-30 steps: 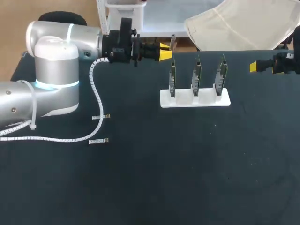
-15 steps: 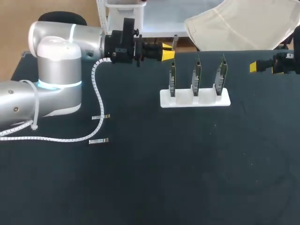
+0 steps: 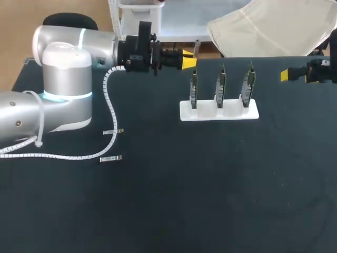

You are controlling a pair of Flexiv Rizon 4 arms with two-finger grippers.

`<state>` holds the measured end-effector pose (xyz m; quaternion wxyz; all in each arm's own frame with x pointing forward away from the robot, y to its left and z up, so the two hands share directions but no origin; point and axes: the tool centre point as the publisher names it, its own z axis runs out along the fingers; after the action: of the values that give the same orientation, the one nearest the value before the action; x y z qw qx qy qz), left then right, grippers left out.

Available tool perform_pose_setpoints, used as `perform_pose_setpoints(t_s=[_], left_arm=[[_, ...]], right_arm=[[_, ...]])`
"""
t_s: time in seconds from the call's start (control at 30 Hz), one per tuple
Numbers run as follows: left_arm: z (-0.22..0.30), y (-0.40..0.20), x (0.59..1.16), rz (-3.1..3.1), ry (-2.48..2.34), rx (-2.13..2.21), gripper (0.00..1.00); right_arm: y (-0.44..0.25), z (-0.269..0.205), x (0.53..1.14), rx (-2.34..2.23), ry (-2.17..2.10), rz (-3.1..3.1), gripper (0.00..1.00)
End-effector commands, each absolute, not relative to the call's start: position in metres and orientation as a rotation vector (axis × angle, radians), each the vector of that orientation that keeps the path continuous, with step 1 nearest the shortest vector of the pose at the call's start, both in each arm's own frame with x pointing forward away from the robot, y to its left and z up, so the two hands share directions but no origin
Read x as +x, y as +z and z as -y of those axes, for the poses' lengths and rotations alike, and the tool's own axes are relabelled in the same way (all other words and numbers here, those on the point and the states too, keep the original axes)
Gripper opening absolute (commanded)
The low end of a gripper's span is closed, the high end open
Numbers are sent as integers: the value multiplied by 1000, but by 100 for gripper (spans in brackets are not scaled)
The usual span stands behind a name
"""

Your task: Pick up the optical module with the left hand, and insert it into the network port with the right hand.

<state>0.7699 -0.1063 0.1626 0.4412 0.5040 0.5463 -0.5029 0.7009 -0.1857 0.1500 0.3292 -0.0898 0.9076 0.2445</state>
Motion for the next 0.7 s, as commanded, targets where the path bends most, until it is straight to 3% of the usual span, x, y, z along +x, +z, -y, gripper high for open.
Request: perform_pose_setpoints(t_s=[0.03,0.7], left_arm=[[106,159,771,-1354,-1261,1249,0],[110,162,771,-1309,-1288,1319,0]], right_arm=[[151,185,700,-231,633,-2376,100],[151,185,700,-231,633,-2376,100]])
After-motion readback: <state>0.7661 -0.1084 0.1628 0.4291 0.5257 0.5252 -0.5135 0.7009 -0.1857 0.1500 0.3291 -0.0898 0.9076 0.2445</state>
